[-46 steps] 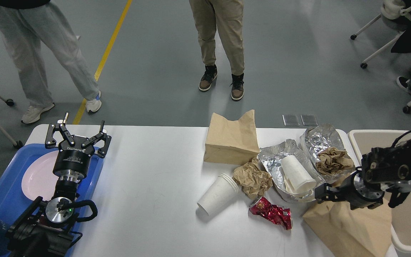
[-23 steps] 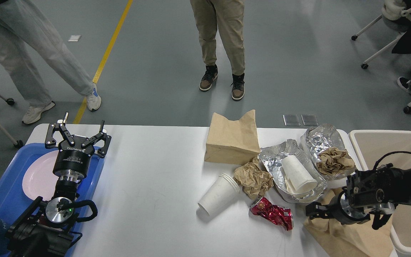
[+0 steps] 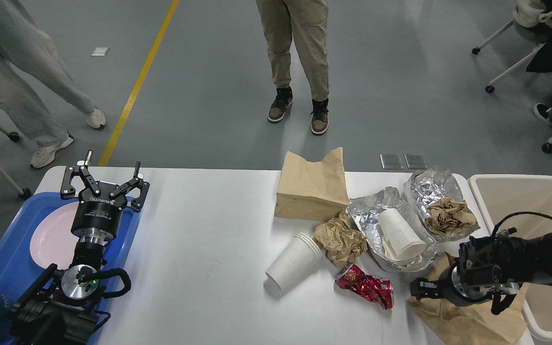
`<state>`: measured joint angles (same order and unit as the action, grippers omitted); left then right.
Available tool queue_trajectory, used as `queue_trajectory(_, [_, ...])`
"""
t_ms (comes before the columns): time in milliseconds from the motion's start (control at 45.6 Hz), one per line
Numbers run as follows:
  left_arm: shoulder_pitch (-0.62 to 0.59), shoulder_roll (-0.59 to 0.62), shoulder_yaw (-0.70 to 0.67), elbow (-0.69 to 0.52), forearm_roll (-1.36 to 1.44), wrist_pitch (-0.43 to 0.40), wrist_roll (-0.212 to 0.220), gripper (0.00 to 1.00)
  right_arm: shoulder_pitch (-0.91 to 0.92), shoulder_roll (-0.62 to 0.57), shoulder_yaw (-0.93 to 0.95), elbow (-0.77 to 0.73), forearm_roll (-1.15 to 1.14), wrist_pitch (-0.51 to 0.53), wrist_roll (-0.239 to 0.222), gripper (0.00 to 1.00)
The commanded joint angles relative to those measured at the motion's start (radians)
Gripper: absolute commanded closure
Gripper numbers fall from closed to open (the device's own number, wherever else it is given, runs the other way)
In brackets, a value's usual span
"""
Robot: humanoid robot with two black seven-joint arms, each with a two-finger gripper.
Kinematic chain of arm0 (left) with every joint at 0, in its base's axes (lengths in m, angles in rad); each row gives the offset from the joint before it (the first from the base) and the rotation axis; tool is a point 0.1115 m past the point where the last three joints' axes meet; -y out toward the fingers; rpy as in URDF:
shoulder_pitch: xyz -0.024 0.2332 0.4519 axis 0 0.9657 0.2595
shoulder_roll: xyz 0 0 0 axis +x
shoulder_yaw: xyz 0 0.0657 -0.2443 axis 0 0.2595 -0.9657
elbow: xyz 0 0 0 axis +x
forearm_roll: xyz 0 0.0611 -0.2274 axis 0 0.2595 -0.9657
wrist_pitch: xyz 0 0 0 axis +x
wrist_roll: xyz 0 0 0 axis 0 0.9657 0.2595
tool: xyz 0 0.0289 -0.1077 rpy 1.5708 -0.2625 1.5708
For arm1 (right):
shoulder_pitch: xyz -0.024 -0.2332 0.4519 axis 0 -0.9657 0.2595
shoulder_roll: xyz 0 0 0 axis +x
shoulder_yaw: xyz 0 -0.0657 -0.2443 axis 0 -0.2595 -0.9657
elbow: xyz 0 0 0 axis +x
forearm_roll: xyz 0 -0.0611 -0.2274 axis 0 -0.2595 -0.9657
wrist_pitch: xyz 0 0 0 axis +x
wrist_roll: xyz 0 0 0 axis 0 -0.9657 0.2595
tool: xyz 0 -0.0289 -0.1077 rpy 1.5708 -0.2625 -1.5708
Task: Tidy desktop
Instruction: 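Lower the right gripper to the brown paper bag and grasp it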
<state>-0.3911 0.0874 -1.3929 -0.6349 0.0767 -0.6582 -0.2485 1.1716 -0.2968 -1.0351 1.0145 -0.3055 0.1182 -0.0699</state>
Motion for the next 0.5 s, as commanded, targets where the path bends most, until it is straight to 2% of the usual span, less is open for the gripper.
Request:
queue_trajectory(0, [0.0, 0.0, 0.0, 0.0, 0.0, 0.0, 0.0, 0.04, -0.001, -0.004, 0.001, 0.007, 0.0, 0.003, -0.007, 0.73])
queue_trajectory(88, [0.0, 0.0, 0.0, 0.0, 0.0, 0.0, 0.0, 0.04, -0.001, -0.002, 0.001, 0.009, 0.002, 0.008, -0.024, 0.91])
queue_trajectory(131, [0.0, 0.0, 0.0, 0.0, 0.0, 0.0, 0.0, 0.04, -0.001, -0.001, 0.001, 0.009, 0.0, 0.008, -0.028, 0.95])
queue_trajectory(351, [0.0, 0.0, 0.0, 0.0, 0.0, 0.0, 0.0, 0.04, -0.012, 0.005, 0.003, 0.007, 0.003, 0.008, -0.028, 0.95])
queue_trajectory(394, [0.0, 0.0, 0.0, 0.0, 0.0, 0.0, 0.0, 0.04, -0.013, 0.007, 0.003, 0.009, 0.003, 0.008, -0.028, 1.0])
queue_trajectory(482, [0.0, 0.0, 0.0, 0.0, 0.0, 0.0, 0.0, 0.04, -0.021, 0.008, 0.004, 0.009, 0.008, 0.021, -0.03, 1.0])
